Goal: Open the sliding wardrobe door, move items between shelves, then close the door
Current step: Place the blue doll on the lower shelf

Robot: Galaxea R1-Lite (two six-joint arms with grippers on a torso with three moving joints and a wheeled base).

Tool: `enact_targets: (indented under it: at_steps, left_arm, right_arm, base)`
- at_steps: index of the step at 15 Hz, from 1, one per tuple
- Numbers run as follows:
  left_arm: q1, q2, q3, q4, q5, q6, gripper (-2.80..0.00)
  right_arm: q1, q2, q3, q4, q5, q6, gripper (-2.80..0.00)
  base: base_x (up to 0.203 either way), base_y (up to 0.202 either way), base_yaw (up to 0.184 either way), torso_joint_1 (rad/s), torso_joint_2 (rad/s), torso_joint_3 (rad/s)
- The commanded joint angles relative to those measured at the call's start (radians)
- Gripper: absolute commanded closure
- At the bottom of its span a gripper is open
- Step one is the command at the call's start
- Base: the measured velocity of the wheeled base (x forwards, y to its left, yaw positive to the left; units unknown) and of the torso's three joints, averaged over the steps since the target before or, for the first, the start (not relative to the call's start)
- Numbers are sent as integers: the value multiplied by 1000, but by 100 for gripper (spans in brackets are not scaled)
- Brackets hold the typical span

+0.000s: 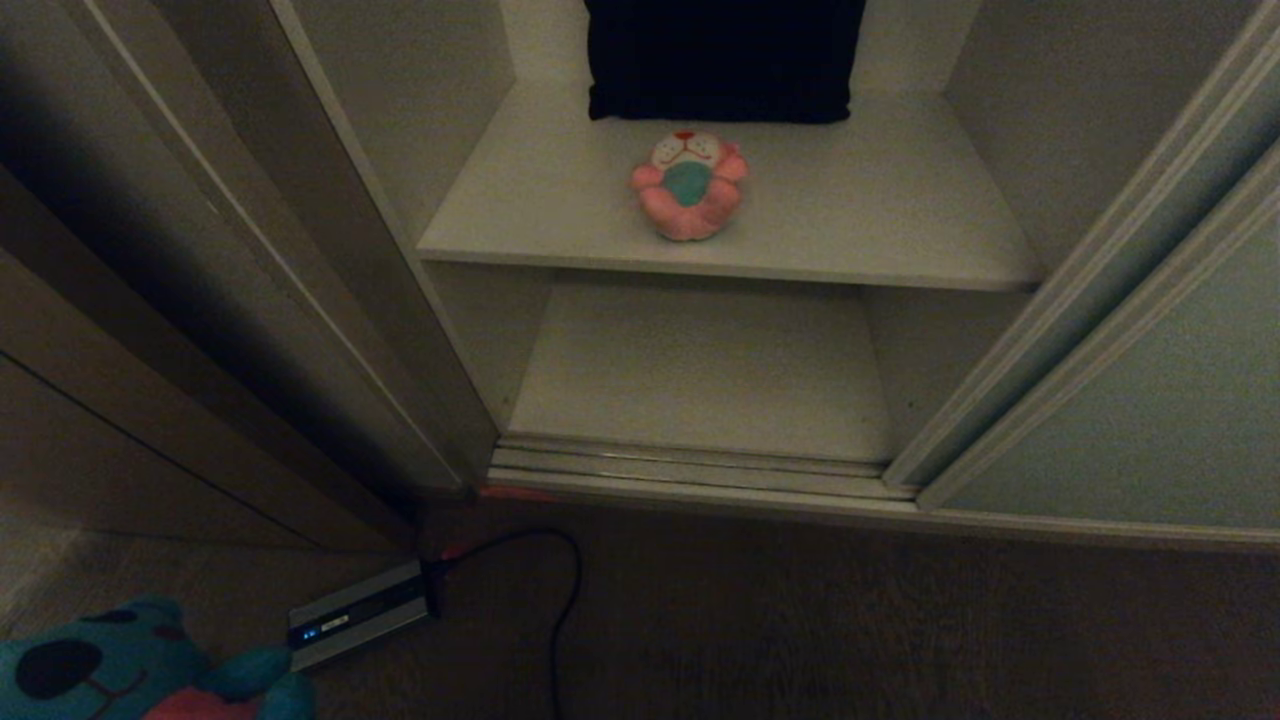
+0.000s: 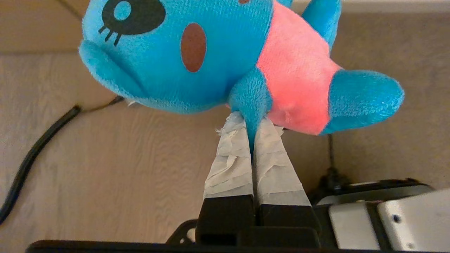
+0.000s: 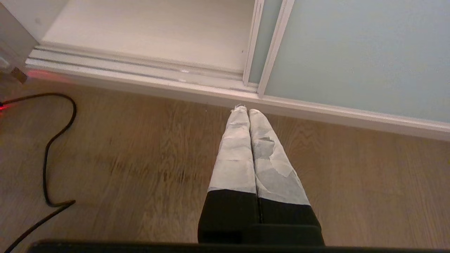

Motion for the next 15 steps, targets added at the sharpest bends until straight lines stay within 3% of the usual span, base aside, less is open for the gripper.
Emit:
enact_targets:
  at_steps: [1, 15]
  left_arm:
    - [1, 6, 13, 2, 7, 2, 0]
    - [-30, 12, 90, 28, 19, -8, 0]
  right_arm:
    - [0, 0, 4, 0, 1, -1, 0]
    - [0, 1, 5, 0, 1, -1, 0]
  base:
    - [0, 0, 0, 3, 2, -157]
    - [0, 0, 0, 3, 2, -194]
